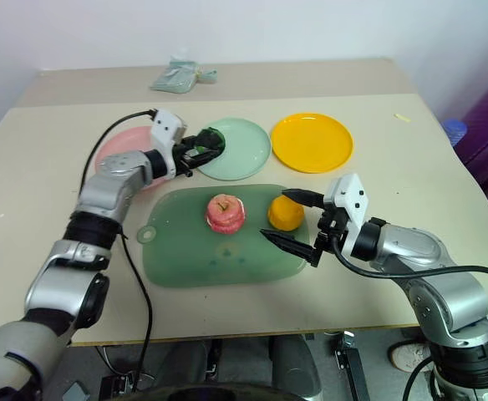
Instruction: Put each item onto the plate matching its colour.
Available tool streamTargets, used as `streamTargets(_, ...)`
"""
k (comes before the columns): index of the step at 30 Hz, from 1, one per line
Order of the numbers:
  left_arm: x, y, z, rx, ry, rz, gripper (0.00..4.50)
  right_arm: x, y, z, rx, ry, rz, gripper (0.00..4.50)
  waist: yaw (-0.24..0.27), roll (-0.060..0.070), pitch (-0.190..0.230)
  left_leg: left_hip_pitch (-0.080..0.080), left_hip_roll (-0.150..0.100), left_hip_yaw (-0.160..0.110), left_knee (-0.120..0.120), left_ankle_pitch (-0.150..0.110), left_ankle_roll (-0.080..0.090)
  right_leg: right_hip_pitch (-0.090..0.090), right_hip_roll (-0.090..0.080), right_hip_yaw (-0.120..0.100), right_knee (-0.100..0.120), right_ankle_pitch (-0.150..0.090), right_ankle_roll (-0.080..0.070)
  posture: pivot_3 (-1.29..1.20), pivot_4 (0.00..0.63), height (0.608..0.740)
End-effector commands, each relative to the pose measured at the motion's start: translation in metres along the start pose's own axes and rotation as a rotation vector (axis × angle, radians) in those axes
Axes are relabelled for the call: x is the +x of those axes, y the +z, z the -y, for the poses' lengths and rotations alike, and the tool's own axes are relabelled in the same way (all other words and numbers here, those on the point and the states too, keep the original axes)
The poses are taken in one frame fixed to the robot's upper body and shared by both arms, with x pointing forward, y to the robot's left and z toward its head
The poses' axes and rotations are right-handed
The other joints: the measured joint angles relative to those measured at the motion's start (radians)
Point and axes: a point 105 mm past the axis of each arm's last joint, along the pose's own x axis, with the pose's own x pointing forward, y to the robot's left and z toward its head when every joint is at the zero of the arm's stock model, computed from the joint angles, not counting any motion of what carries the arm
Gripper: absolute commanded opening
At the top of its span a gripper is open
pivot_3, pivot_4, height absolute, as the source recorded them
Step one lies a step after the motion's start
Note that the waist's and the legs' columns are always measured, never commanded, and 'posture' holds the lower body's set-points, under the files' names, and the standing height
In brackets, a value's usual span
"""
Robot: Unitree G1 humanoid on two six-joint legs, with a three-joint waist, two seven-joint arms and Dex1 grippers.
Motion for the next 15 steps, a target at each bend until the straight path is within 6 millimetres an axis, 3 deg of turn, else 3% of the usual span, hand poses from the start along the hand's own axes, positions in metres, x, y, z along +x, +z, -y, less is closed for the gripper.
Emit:
streamTargets(1, -0.004, 0.028, -0.013, 0.004, 0.029, 0.106, 4.45, -0.003, 0.010, -0.004, -0.042, -0.017, 0.034, 4.50, -0.001, 0.000, 0.000, 0.000, 0.000, 0.000, 0.000, 0.000, 0.000, -0.001, 0.000, 0.000, 0.000, 0.000, 0.000, 0.00, 0.150, 0.740)
streamTargets(4, -0.021, 0.049, -0.011, -0.026, -0.037, 0.231, 4.45, -0.005, 0.008, -0.007, -0.037, -0.033, 0.028, 4.50, 0.000, 0.000, 0.000, -0.001, 0.001, 0.000, 0.000, 0.000, 0.000, -0.001, 0.000, 0.000, 0.000, 0.000, 0.000, 0.00, 0.150, 0.740)
streamTargets(7, -0.046, 0.060, 0.009, -0.049, -0.201, 0.310, 4.45, -0.007, 0.007, -0.008, -0.033, -0.046, 0.024, 4.50, 0.001, 0.000, 0.000, -0.001, 0.002, 0.000, 0.000, 0.000, 0.000, -0.001, 0.000, 0.001, 0.001, 0.000, 0.000, 0.00, 0.150, 0.740)
streamTargets(11, -0.076, 0.048, 0.050, -0.021, -0.432, 0.241, 4.45, -0.006, 0.008, -0.006, -0.030, -0.048, 0.020, 4.50, 0.002, 0.000, 0.000, 0.000, 0.004, 0.000, 0.000, 0.000, 0.000, 0.000, 0.000, 0.001, 0.001, 0.000, 0.000, 0.00, 0.150, 0.740)
streamTargets(15, -0.082, 0.025, 0.075, 0.053, -0.527, 0.107, 4.45, 0.000, 0.011, -0.003, -0.033, -0.032, 0.025, 4.50, 0.007, 0.000, 0.000, 0.000, 0.004, -0.001, 0.002, 0.000, -0.001, 0.001, 0.000, 0.000, 0.001, 0.000, 0.000, 0.00, 0.150, 0.740)
